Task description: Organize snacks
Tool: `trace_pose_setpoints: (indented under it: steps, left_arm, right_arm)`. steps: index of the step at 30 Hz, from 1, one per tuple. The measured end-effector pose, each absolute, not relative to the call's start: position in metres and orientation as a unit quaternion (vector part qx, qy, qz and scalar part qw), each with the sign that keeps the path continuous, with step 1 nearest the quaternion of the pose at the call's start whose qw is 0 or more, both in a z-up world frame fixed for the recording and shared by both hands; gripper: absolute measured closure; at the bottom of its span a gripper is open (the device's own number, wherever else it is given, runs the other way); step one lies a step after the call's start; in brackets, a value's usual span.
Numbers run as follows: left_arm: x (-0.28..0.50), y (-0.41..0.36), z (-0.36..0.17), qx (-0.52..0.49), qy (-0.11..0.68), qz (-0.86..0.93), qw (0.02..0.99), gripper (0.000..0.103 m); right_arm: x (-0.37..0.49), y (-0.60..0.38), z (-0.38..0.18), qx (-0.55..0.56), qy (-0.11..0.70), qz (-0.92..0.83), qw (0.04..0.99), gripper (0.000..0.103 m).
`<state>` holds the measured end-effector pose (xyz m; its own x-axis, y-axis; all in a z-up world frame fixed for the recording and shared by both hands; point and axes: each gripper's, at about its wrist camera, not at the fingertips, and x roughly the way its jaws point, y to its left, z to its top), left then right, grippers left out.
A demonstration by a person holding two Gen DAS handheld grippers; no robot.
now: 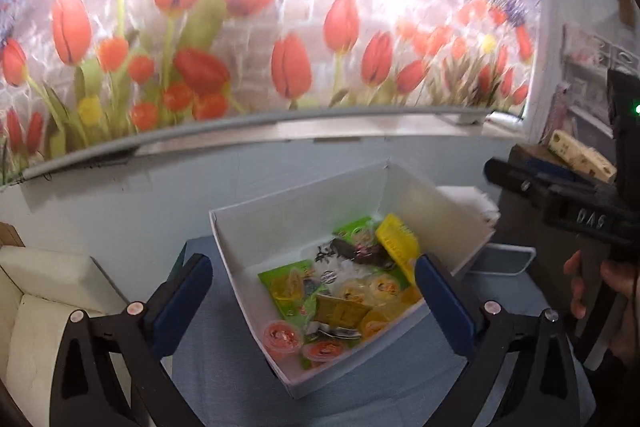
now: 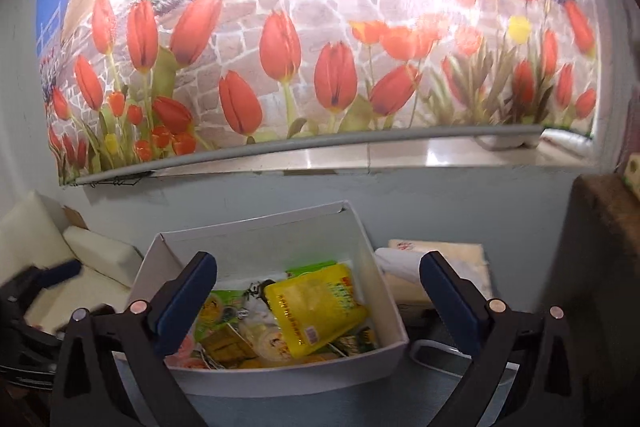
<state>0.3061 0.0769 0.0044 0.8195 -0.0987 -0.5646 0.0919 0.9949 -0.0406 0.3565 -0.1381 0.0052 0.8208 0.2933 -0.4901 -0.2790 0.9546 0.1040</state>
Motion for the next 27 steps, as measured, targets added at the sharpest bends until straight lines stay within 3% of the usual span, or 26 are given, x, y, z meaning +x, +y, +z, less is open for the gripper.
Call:
trace_pose_setpoints:
  steps: [11,16,27]
  left_arm:
    - [0.183,0.07,0.018,-0.056,0.259,-0.028,0.964,0.0]
    - [0.108,0.046,0.011,0.01,0.237,0.023,0.971,0.0]
    - [0.02,0.013,0.014,-0.005,0.315,-0.056,0.947,0.0]
  right_arm:
    - [0.247,-0.162,0.0,-0.024,0.279,0.146,0.949,0.0]
    - [0.17,-0.182,0.002,-0.045,0.256,0.112,0.959,0.0]
    - [0.041,-0.186,0.004,-0.019,0.274,0.152,0.95,0.0]
